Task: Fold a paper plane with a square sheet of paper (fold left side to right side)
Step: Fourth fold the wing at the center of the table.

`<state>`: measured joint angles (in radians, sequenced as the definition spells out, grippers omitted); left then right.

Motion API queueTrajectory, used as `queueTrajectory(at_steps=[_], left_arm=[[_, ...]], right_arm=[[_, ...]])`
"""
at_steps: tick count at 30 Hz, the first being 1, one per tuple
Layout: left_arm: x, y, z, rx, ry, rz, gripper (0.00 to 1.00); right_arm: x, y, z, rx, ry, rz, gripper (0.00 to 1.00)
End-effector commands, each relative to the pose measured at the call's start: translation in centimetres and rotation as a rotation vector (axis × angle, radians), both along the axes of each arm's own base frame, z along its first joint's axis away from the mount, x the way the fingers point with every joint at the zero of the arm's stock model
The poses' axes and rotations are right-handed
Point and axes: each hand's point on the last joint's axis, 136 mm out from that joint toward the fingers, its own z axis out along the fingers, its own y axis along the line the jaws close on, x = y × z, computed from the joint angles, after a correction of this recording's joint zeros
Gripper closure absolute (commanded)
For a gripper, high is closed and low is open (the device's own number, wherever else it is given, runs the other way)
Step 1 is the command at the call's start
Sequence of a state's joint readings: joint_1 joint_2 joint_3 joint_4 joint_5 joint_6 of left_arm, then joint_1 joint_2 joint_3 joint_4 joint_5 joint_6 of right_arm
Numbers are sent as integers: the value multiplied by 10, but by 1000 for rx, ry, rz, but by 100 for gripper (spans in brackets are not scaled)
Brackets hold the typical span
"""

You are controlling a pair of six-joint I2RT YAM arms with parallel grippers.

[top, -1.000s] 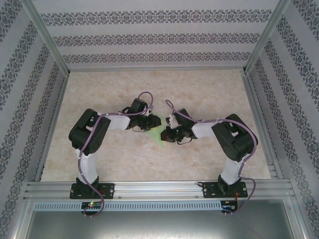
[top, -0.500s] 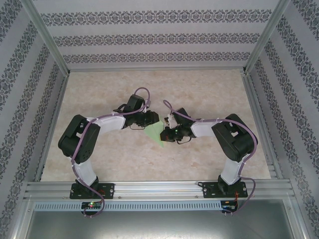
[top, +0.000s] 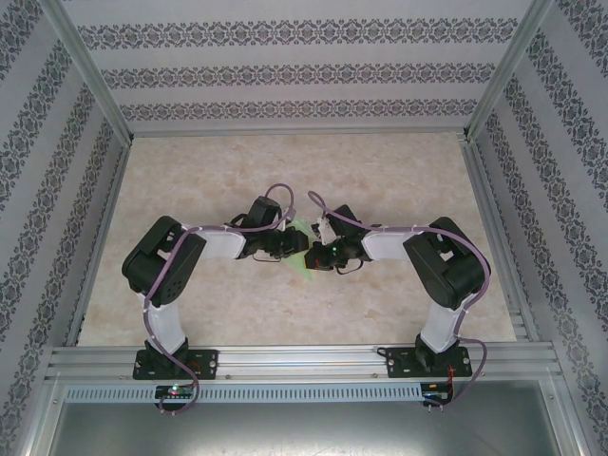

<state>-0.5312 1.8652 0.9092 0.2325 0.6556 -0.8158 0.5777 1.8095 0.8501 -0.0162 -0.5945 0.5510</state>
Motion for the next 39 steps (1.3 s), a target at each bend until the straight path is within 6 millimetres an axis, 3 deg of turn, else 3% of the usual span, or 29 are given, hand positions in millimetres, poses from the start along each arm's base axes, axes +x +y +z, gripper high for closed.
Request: queueTrajectory(at_steps=[1, 7, 15, 28, 39], left_arm=[[0, -8, -6, -23, 0, -3, 76], [1, 7, -28, 103, 34, 35, 76], [13, 26, -36, 193, 17, 76, 77], [70, 47, -18, 151, -72, 144, 76], [102, 91, -38, 205, -59, 234, 76]], right_arm=[[-18, -24, -37, -166, 69, -5, 100], [-21, -26, -38, -207, 70, 13, 100], [-27, -33, -43, -253, 85, 23, 100], [-38, -35, -47, -248, 112, 31, 100], [-42, -36, -48, -246, 121, 36, 100]])
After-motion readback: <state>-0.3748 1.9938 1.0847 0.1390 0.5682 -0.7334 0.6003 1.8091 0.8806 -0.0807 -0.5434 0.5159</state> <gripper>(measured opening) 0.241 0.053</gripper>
